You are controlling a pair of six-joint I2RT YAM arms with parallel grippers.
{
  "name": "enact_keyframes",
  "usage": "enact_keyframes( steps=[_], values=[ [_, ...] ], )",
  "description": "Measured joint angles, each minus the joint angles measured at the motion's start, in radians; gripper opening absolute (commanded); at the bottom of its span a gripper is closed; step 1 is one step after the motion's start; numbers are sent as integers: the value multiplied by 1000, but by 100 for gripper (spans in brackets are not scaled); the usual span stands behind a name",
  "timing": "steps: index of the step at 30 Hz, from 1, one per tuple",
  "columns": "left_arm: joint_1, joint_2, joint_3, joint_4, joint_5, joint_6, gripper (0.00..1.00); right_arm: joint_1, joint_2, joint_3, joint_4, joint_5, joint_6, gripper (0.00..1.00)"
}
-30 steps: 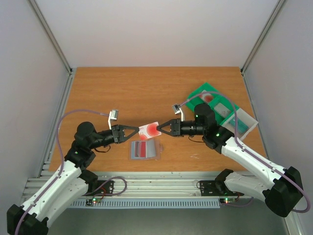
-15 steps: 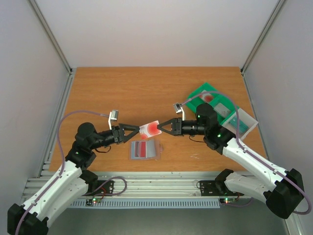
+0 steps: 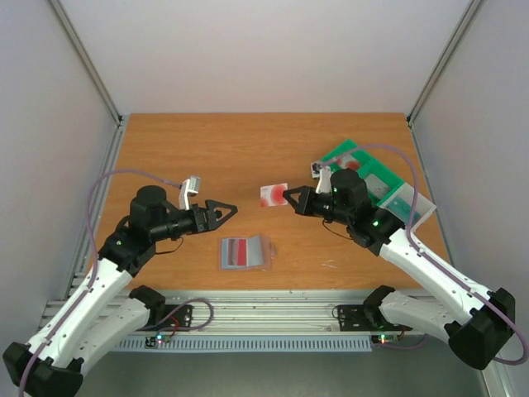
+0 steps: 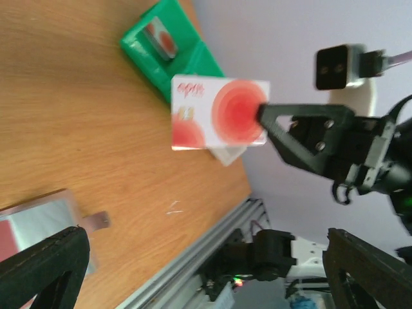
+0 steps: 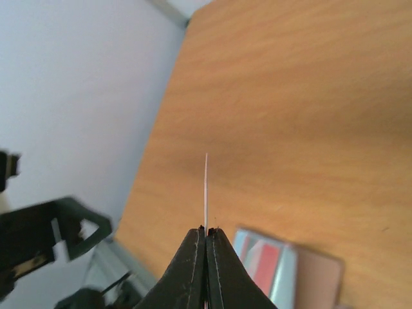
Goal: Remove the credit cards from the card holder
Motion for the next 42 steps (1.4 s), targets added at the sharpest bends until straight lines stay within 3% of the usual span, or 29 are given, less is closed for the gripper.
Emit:
enact_keyframes(
  steps=[6, 18, 29, 42],
  values=[
    [0, 84, 80, -218, -129, 189, 99, -54, 85, 72, -49, 201, -124, 1],
    [0, 182, 195, -469, -261, 424, 99, -348, 292, 149, -41, 291, -171, 1],
    [0, 234, 237, -537, -311, 525, 99, -572, 411, 163, 13, 322, -135, 1],
    [0, 250, 244, -553, -348, 525, 99, -635, 629, 235, 109, 265, -32, 1]
  ],
)
